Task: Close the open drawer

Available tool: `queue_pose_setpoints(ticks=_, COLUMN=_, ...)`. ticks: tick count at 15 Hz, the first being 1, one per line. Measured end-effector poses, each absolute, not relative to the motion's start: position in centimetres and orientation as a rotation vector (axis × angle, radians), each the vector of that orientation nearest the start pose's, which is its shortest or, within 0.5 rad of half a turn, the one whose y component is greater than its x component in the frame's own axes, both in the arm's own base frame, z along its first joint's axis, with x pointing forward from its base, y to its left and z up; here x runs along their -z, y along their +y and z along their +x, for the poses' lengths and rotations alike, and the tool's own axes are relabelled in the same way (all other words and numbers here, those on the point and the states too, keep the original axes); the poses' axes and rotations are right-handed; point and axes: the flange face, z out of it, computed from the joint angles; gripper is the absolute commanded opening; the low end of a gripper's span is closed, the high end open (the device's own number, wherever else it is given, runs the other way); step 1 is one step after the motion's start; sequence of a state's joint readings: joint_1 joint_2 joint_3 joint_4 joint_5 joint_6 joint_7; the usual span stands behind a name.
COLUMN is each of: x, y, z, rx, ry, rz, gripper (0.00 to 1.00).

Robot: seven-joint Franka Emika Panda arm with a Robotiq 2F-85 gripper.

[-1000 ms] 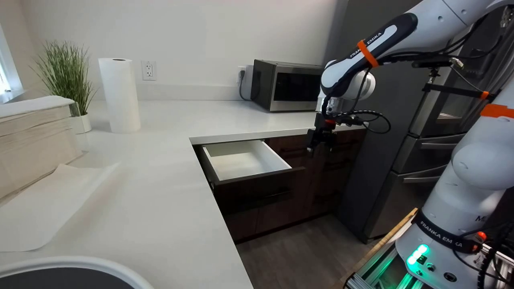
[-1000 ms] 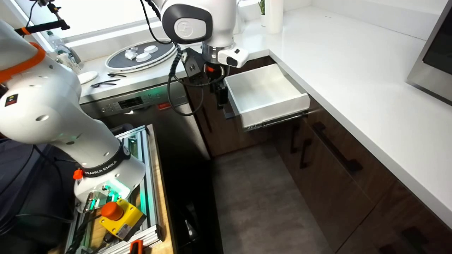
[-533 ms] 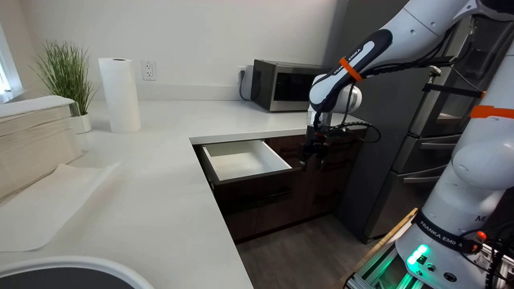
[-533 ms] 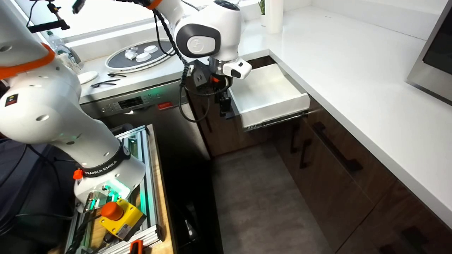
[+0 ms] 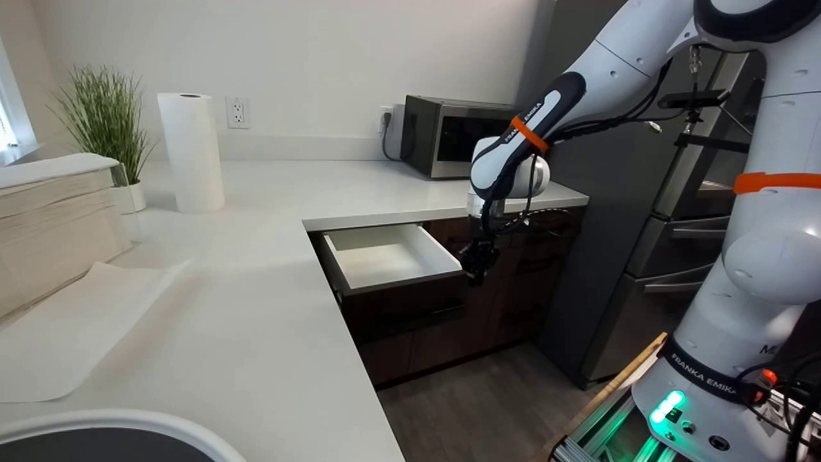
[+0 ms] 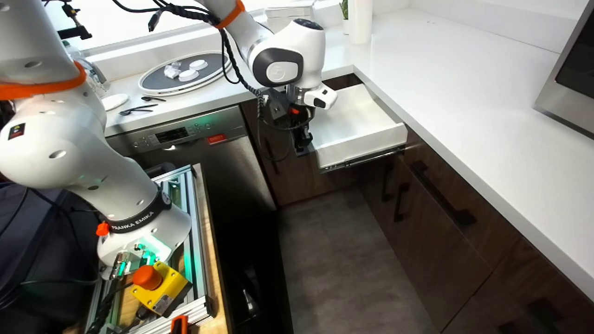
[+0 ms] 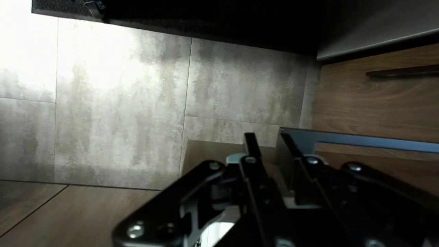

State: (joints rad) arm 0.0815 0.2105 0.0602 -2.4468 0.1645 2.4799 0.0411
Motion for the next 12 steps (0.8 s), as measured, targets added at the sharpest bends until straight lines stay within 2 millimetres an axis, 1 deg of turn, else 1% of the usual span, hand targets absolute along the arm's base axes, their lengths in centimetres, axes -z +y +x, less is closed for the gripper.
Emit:
queue_pose_setpoints(ticks=3, x=-20.0, y=7.2, z=46.8, rx=-0.260, ry=0.020, rz=-3.091, gripper=0.00)
queue_pose_setpoints(ticks=6, x=-20.1, y=7.5, z=47.2, rx=-0.219, ry=0.026, rz=-3.126, gripper=0.00)
queue_pose_setpoints(ticks=9, x=-20.4, y=7.3, z=47.9, rx=-0.115, ry=0.050, rz=-3.171, gripper=0.00)
queue_pose_setpoints(ticks=12, x=-21.0, y=6.6, z=49.0, rx=0.020, ry=0.069, rz=-3.207, gripper=0.01)
